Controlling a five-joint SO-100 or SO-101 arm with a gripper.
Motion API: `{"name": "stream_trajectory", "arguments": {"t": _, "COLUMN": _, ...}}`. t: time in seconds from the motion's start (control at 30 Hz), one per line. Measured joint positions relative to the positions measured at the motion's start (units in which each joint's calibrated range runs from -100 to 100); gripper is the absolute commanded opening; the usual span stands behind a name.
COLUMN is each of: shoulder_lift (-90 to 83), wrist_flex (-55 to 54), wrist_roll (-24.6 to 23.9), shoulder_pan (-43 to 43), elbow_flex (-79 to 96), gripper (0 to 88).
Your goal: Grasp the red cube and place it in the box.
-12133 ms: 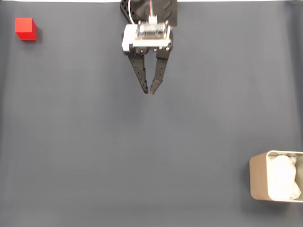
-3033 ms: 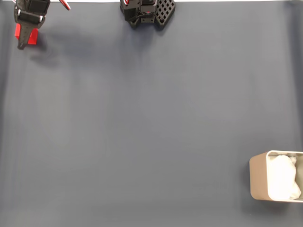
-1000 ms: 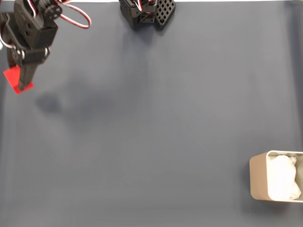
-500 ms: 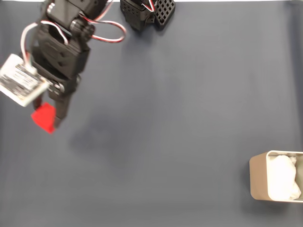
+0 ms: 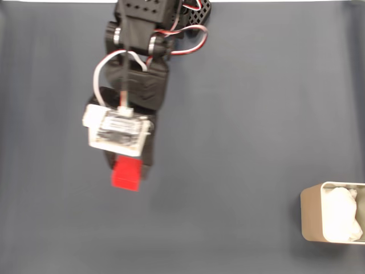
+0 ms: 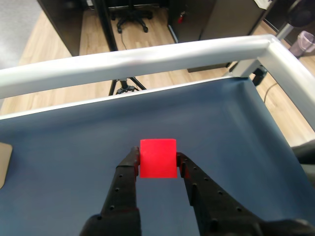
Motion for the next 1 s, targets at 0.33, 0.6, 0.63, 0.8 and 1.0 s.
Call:
{"name": "stream_trajectory", "arguments": {"t": 0.33, "shoulder_lift": -3.04, "wrist_flex": 0.0, "wrist_roll": 0.39, "shoulder_pan": -11.42, "elbow_flex": 0.0, "gripper": 11.2}}
{"name": "stream_trajectory", "arguments": {"t": 0.6, "shoulder_lift": -3.21, "wrist_flex": 0.0, "wrist_roll": 0.83, "shoulder_pan": -19.51, "elbow_flex": -0.72, "gripper": 11.2}}
{"name": "stream_trajectory", "arguments": {"t": 0.63, "shoulder_lift": -3.21, "wrist_flex": 0.0, "wrist_roll": 0.83, "shoulder_pan": -20.4, "elbow_flex": -1.18, "gripper": 11.2}}
{"name": "stream_trajectory", "arguments": {"t": 0.8, "shoulder_lift": -3.21, "wrist_flex": 0.0, "wrist_roll": 0.98, "shoulder_pan": -23.81, "elbow_flex": -3.07, "gripper": 11.2}}
{"name": "stream_trajectory", "arguments": {"t": 1.0, "shoulder_lift": 0.35, "wrist_flex": 0.0, "wrist_roll": 0.98, "shoulder_pan": -27.15, "elbow_flex": -7.14, "gripper": 11.2}}
